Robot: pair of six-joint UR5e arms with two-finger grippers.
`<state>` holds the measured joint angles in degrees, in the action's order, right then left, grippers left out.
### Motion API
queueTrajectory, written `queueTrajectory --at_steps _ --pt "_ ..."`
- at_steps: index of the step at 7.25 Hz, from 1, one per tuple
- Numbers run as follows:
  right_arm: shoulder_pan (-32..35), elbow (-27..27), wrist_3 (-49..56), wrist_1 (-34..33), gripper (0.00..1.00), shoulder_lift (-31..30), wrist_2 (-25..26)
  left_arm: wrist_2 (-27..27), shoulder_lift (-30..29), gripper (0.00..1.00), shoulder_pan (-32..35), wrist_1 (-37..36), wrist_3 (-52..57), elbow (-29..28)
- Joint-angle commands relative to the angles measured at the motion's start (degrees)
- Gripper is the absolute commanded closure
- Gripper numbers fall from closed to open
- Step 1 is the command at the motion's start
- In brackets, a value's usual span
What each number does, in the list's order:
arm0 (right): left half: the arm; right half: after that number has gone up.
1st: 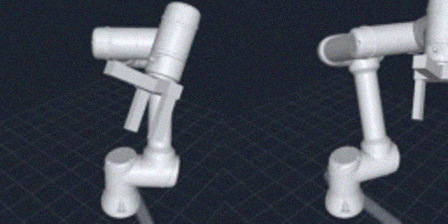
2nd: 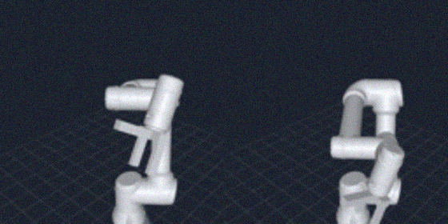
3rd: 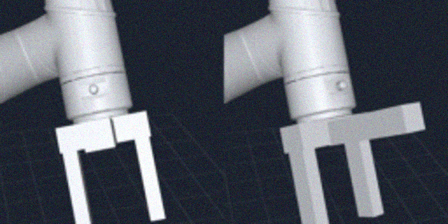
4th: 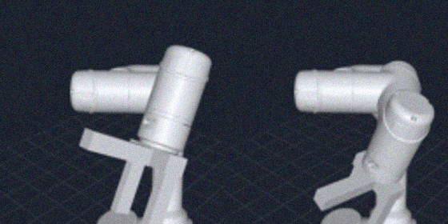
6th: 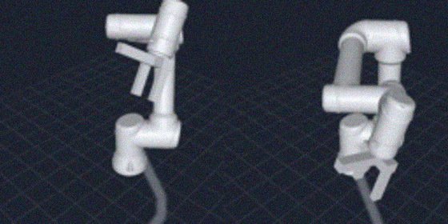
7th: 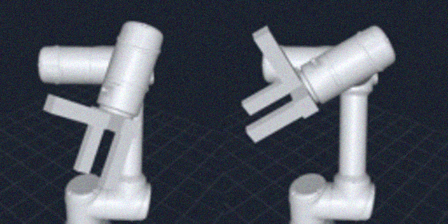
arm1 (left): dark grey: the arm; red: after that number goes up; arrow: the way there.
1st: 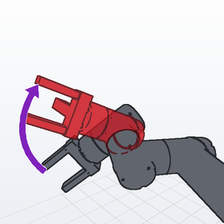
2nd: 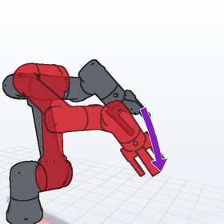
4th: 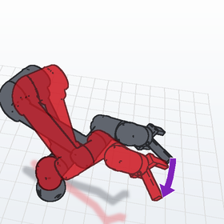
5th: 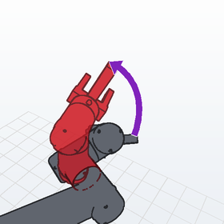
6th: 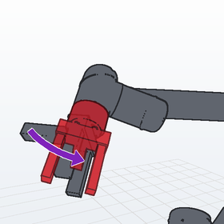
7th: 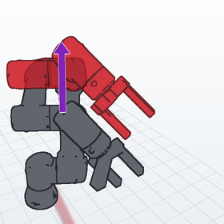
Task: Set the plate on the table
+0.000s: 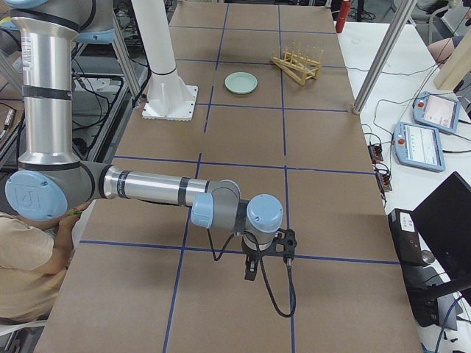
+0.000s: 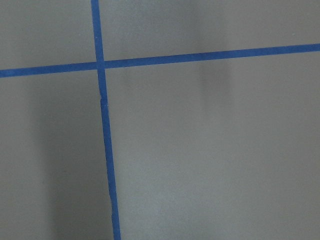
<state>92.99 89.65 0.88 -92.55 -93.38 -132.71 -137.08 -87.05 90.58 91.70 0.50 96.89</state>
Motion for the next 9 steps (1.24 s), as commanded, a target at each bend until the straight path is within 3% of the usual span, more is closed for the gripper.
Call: queueTrajectory --at_steps 1,9 --pt "0.0 0.0 0.0 0.0 0.0 -0.05 0.0 2.43 0.65 0.0 0.03 0.32 -1.38 0.23" --pt "0.0 0.0 0.0 0.0 0.0 0.04 0.0 2.34 0.3 0.0 3.02 0.24 -1.29 -0.48"
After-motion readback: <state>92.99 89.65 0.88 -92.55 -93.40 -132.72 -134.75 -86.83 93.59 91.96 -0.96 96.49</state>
